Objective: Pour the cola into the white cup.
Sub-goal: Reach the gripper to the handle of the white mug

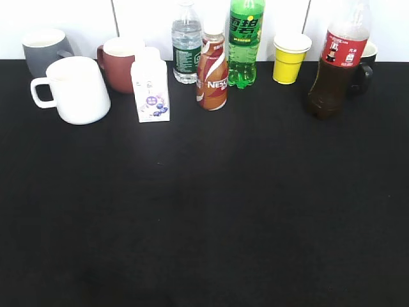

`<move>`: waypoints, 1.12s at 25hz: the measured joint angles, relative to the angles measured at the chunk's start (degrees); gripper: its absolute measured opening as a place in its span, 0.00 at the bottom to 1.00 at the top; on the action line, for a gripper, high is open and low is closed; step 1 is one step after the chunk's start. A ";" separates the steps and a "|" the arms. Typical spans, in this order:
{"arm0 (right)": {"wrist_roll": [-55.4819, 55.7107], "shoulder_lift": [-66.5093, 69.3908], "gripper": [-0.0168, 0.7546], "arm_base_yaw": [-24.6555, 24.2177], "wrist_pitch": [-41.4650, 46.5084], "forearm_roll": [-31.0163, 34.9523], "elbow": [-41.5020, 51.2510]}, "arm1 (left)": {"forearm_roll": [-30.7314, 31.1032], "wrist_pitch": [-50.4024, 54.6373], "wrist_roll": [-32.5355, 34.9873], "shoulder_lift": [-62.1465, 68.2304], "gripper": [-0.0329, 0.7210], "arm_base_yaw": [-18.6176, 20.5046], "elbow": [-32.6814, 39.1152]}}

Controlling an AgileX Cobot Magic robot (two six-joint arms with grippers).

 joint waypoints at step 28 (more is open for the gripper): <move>0.00 0.00 0.78 0.00 0.00 0.48 0.04 | 7.99 -112.46 -1.43 91.18 0.61 -4.56 7.60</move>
